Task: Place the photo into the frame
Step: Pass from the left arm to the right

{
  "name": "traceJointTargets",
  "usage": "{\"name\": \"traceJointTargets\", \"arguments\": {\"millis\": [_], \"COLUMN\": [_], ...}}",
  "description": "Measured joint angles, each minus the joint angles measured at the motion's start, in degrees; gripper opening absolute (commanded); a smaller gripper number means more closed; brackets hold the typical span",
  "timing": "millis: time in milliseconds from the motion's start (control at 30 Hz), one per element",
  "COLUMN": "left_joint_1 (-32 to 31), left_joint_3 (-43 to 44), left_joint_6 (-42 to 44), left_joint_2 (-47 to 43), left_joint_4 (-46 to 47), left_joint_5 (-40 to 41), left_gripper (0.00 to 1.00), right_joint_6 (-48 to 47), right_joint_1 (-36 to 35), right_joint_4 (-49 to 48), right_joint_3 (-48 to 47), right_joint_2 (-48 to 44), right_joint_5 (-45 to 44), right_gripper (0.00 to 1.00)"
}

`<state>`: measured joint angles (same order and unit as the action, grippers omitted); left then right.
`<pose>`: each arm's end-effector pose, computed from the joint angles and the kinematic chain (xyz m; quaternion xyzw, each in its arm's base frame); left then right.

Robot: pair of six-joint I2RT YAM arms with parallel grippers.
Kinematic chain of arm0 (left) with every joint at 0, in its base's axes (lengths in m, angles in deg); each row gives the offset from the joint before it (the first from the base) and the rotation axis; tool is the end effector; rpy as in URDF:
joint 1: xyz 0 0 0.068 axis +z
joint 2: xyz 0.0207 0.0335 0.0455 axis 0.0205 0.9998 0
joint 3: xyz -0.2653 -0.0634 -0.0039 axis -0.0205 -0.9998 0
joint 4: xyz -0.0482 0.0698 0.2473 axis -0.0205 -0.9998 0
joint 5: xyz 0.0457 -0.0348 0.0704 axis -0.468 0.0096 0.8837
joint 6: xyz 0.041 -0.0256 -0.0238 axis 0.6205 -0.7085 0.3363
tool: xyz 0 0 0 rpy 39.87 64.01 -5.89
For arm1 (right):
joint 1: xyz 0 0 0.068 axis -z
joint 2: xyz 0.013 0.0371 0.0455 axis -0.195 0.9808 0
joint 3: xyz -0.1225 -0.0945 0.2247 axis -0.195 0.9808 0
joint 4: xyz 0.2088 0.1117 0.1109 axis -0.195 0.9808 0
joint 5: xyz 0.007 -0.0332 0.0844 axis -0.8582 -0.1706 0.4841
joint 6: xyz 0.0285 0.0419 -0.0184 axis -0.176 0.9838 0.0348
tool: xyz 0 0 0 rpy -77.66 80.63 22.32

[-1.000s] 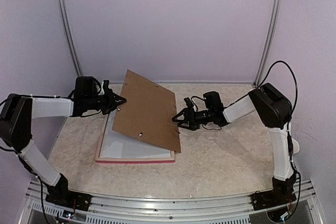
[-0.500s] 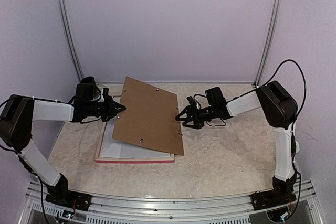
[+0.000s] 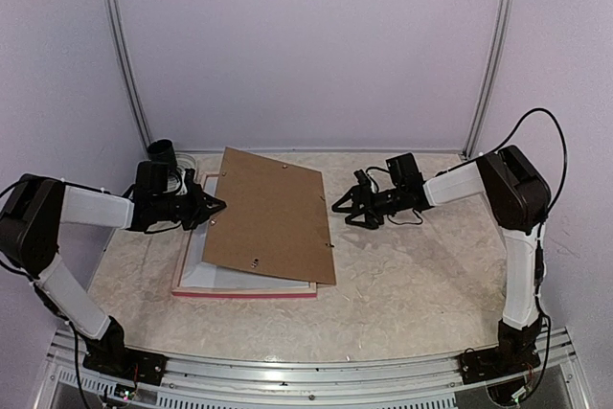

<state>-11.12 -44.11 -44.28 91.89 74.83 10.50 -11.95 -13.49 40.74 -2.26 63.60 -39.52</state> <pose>0.3074 -0.0871 0.1772 -0.1214 0.8448 -0.4462 0.2691 0.3879 0.2079 0.1278 -0.0580 0.8458 0.5163 0.1209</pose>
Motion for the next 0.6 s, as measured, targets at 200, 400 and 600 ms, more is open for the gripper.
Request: {"name": "traceJointTargets", "arguments": {"millis": [200,400,600], "left_joint_1": [0.5,0.7,1.1], "left_joint_3": [-1.1,-1.3,-1.6], "left_joint_6": [1.3,2.5,3.3], "left_joint_2": [1.7,4.5,6.6], "left_joint_4": [1.1,2.4,3.0], "left_joint_5": [0.9,1.6,2.2], "left_gripper": [0.01,0.09,0.12], "right_joint_6": [0.4,1.1,2.0], "right_joint_1": [0.0,-0.2,-1.2], "right_joint_4": [-0.1,-0.1,-1.2], "right_joint_3": [0.0,-0.6,-2.8], "right_joint_2": [0.6,1.8,4.0], "right_joint_5": [0.2,0.3,1.1], "right_gripper": [0.82,0.82,0.82]}}
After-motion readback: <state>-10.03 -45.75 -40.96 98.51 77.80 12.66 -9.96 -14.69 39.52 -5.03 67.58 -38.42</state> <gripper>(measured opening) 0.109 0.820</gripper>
